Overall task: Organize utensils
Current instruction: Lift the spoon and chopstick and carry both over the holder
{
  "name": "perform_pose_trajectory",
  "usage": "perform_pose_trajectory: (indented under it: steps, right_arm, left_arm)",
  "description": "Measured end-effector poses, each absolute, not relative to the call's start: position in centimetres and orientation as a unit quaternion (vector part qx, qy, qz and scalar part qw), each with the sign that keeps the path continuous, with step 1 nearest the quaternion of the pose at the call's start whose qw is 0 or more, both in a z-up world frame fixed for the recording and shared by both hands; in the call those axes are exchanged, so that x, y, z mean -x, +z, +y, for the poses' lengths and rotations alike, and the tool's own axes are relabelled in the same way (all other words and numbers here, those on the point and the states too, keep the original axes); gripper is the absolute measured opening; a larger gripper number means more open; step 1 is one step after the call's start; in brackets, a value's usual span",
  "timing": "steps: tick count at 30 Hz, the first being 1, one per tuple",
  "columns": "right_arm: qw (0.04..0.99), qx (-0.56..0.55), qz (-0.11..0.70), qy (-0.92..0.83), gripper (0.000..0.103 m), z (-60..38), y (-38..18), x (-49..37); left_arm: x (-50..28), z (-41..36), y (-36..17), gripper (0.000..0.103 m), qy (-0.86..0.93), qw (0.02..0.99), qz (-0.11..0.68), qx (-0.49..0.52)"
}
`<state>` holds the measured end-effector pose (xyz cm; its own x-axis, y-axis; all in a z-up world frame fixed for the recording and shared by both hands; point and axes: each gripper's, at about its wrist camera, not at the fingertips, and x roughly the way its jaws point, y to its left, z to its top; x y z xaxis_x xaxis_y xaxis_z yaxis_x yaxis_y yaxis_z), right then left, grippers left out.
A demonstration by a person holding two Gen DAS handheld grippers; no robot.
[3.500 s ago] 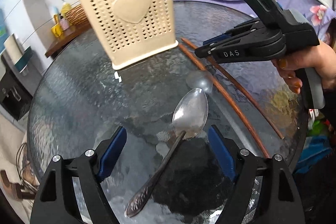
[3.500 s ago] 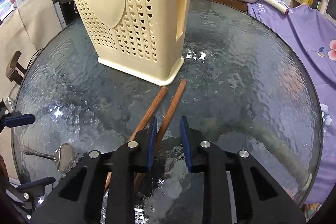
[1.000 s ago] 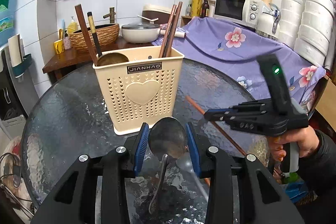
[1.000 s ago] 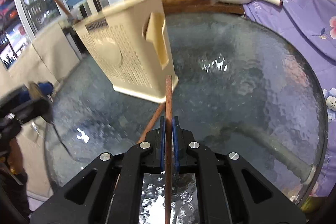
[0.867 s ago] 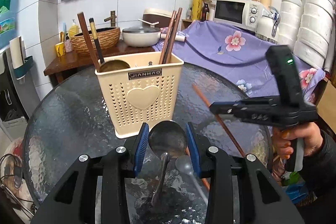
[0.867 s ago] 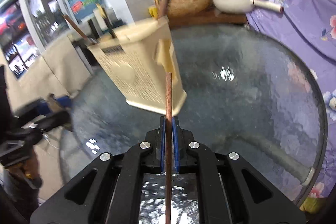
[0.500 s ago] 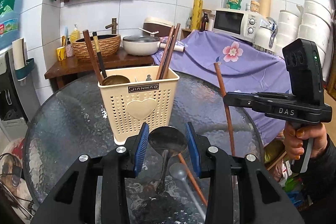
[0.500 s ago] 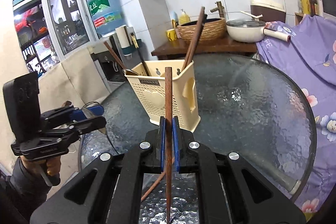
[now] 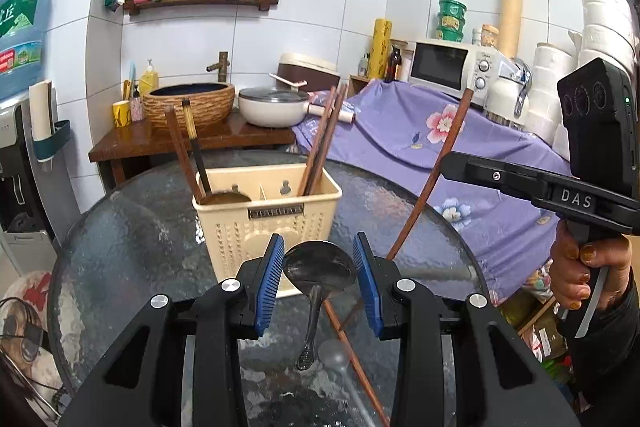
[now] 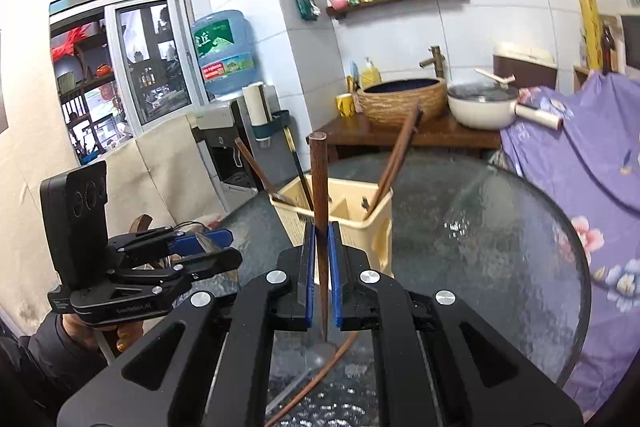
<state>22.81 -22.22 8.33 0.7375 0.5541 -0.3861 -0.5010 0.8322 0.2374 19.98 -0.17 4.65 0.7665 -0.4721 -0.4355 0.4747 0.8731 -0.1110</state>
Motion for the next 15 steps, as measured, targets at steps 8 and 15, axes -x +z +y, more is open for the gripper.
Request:
perform_pose_trajectory:
  steps: [8, 15]
  right_arm:
    - [0.936, -0.037, 0.202, 0.286, 0.007, -21.0, 13.2, -25.1]
    - [0.944, -0.045, 0.165, 0.280, 0.007, -20.7, 18.5, -27.4]
  left_arm:
    - [-22.0, 0.2, 9.8, 0.035, -0.235, 0.953, 0.194, 0.013]
    - [-25.1, 0.2, 14.9, 0.035, -0.214, 0.964, 0.152, 0.037]
